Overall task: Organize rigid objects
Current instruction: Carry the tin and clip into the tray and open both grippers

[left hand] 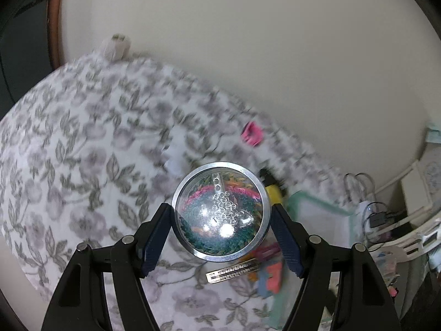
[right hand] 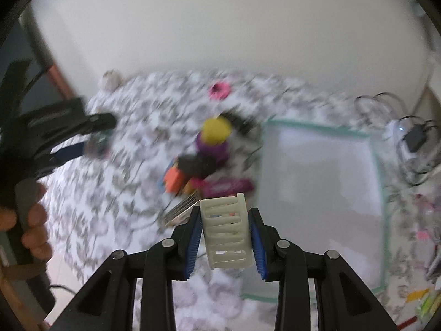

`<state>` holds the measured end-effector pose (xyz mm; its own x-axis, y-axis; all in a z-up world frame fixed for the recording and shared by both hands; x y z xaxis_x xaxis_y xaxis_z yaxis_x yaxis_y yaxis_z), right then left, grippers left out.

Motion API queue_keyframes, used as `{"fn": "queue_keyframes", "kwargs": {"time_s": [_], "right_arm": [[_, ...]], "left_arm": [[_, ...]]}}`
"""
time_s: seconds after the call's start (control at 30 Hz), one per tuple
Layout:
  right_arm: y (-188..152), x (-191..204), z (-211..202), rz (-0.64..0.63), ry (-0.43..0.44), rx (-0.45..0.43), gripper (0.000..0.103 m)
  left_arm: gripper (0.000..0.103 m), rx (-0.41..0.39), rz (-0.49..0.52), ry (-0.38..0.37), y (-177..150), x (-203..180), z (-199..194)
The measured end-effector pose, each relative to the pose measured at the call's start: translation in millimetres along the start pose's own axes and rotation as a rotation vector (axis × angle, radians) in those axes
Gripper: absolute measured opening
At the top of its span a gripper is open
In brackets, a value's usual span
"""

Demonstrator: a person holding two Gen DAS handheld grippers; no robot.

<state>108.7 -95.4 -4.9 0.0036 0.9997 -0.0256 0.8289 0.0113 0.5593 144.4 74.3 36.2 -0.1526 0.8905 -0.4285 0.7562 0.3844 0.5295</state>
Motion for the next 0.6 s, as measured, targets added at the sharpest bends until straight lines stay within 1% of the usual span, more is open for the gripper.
{"fn": "queue_keyframes", "kwargs": {"time_s": [0.1, 0.2, 0.27, 0.47, 0.6], "right_arm": [[9, -27, -11, 0.059, -0.057, -0.050, 0.036], [14, -56, -16, 0.119, -0.082, -0.073, 0.036], [16, -75, -16, 0.152, -0.112, -0.078, 0.036], [16, -129, -19, 0.268, -0.165, -0.096, 0.036], [17, -152, -18, 0.306, -0.191, -0.113, 0.036]], "left_arm": [[0.074, -0.039, 0.054, -0.032, 5, -23, -12], [0.074, -0.068, 0.124, -0.072, 3, -53, -22], [0.074, -0.069, 0.161, -0.090, -2, -68, -23], [0.074, -0.019, 0.290, -0.123, -26, -124, -5], [0.074, 0.024, 0.371, -0.132, -46, -162, 22]]}}
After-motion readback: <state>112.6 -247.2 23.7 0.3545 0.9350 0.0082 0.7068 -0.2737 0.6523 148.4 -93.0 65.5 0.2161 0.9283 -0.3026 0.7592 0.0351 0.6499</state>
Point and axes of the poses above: each gripper's, at about its wrist camera, not at the fingertips, and z roughly the way its jaws point, x to its left, y to its top, the point moved 6 cm from there along z, roughly the way its jaws point, and after that the axes turned 8 degrees about -y, right-handed, at the moved point
